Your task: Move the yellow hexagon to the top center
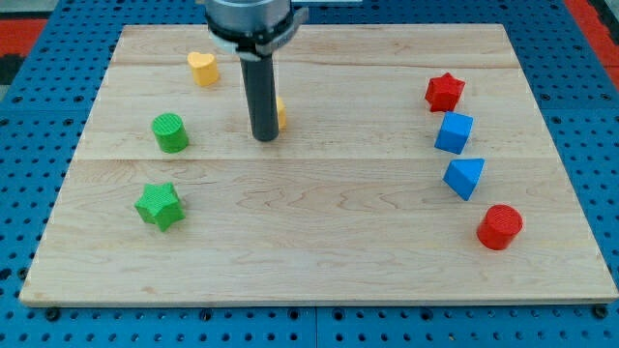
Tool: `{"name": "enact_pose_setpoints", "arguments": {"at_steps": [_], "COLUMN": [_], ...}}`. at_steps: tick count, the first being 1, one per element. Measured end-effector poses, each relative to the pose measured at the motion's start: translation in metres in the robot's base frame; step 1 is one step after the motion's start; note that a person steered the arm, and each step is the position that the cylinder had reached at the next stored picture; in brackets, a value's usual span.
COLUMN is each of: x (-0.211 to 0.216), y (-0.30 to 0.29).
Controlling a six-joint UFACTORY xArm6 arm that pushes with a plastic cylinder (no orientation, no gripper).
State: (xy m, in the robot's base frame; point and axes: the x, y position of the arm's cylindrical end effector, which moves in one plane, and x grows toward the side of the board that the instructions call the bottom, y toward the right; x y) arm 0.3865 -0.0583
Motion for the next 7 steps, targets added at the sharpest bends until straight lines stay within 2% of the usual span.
{"name": "enact_pose_setpoints", "arguments": {"at_steps": [1,2,3,4,5,6,7], "x": [-0.033,-0.046,-0.083,-0.085,-0.088,-0.123,-0.134], "y": [-0.017,-0.005,0.021,-0.042,-0.029,0.038,0.107]}}
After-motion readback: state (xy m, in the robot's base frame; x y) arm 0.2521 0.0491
